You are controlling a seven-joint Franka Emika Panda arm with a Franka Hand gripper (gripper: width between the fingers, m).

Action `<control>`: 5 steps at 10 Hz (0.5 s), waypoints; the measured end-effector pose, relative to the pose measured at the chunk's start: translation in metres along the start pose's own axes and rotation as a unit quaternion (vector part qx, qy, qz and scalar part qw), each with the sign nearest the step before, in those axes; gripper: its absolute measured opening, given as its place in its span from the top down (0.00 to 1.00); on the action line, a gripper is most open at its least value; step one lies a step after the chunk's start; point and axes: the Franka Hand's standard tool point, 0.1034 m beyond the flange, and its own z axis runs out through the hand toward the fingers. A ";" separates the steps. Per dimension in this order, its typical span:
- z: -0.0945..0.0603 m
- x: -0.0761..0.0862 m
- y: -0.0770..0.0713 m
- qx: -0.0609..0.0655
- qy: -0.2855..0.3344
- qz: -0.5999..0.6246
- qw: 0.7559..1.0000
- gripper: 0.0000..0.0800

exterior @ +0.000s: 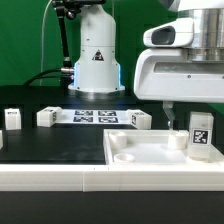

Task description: Assemble one leg

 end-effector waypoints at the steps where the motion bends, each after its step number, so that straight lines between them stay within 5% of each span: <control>1: 0.000 0.001 0.001 0.000 0.000 -0.034 0.999 0.19; 5: 0.000 0.000 0.000 0.000 0.000 -0.025 1.000 0.22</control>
Offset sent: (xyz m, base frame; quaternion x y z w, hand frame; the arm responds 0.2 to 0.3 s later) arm 0.0000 0.0000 0.0000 0.0000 0.0000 0.0000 1.0000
